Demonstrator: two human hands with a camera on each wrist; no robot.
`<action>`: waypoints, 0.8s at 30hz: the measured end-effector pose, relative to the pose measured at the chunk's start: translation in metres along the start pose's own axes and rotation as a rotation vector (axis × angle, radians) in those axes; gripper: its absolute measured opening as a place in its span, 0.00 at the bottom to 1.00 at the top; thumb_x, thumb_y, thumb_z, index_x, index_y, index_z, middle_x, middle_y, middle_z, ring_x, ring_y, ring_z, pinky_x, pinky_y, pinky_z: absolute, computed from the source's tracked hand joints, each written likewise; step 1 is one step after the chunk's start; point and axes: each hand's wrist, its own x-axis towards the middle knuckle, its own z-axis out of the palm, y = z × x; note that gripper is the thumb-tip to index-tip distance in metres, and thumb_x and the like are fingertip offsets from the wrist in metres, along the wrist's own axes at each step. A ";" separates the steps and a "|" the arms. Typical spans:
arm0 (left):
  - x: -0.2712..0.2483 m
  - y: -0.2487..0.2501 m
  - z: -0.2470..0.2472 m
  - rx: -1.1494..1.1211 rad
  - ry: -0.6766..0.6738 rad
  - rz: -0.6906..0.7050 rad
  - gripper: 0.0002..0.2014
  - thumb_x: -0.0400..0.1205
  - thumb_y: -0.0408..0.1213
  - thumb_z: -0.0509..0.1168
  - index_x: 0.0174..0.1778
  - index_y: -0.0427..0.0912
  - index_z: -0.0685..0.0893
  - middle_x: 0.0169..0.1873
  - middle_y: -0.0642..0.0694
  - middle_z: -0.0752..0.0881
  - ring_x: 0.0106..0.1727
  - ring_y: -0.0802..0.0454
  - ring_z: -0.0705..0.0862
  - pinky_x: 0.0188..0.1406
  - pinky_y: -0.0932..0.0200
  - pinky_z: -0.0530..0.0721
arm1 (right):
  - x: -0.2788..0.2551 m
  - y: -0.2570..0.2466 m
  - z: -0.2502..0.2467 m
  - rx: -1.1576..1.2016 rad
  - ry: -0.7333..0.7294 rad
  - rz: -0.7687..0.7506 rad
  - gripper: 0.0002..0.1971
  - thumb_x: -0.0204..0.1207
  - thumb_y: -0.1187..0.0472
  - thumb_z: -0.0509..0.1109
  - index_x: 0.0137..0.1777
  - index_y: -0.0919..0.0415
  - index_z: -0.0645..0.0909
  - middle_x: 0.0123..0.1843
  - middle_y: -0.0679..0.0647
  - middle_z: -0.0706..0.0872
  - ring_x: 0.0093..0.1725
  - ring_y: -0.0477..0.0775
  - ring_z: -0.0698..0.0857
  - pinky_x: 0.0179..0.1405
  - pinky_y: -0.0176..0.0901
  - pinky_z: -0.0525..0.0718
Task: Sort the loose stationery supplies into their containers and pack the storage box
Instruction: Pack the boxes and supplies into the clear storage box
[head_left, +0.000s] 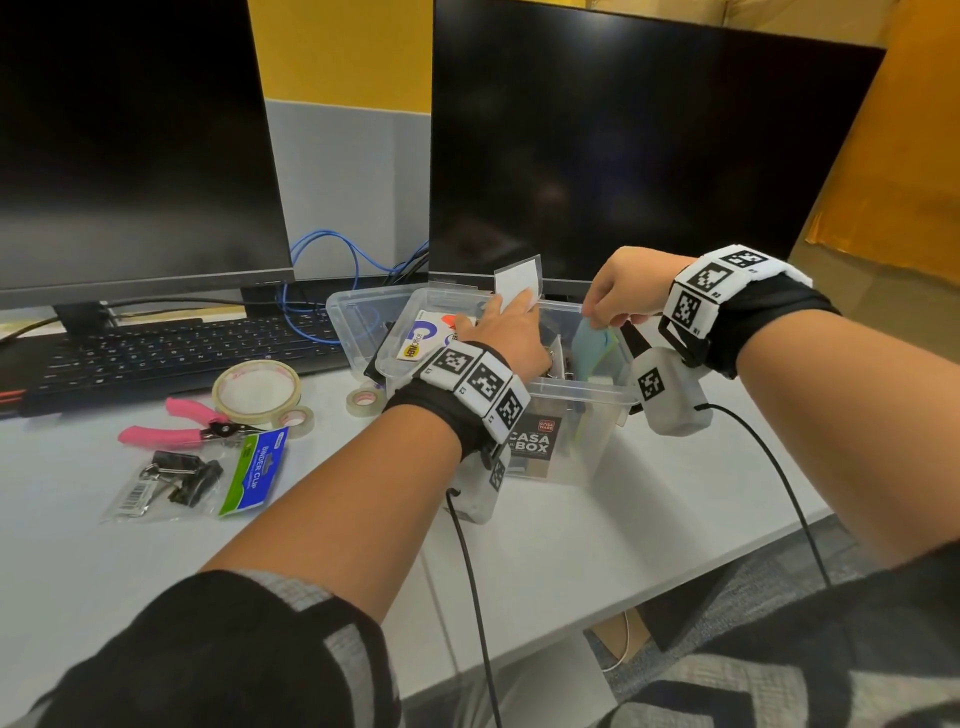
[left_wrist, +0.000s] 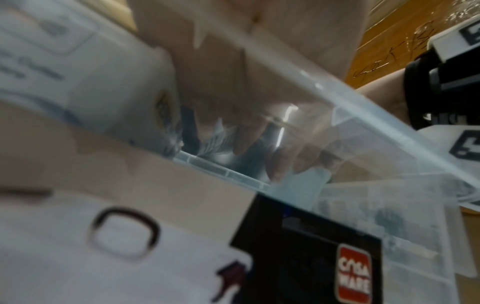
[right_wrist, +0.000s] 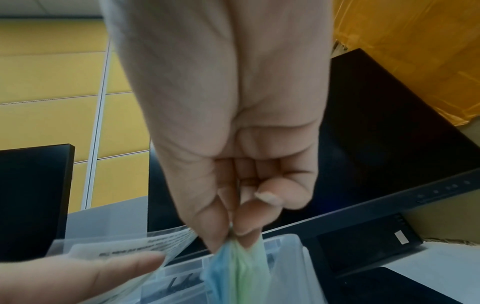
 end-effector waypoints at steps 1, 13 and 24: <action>0.000 0.000 0.000 -0.001 0.002 -0.002 0.37 0.82 0.45 0.63 0.83 0.50 0.50 0.84 0.51 0.48 0.84 0.44 0.46 0.77 0.31 0.49 | 0.000 0.001 0.001 0.003 -0.006 0.003 0.11 0.73 0.61 0.73 0.54 0.64 0.87 0.46 0.57 0.88 0.44 0.53 0.87 0.39 0.37 0.83; -0.004 0.001 -0.002 0.005 -0.023 0.028 0.34 0.84 0.41 0.59 0.83 0.50 0.50 0.84 0.52 0.48 0.84 0.45 0.46 0.76 0.30 0.47 | 0.002 0.001 0.006 -0.219 -0.129 -0.066 0.12 0.73 0.56 0.75 0.55 0.58 0.86 0.52 0.54 0.87 0.47 0.52 0.84 0.46 0.38 0.83; -0.018 0.004 -0.014 -0.005 0.018 0.145 0.31 0.83 0.30 0.56 0.82 0.47 0.55 0.83 0.53 0.49 0.83 0.48 0.48 0.78 0.33 0.47 | -0.004 -0.011 0.005 -0.236 -0.049 0.104 0.18 0.82 0.60 0.63 0.68 0.68 0.77 0.65 0.64 0.82 0.64 0.63 0.81 0.67 0.52 0.77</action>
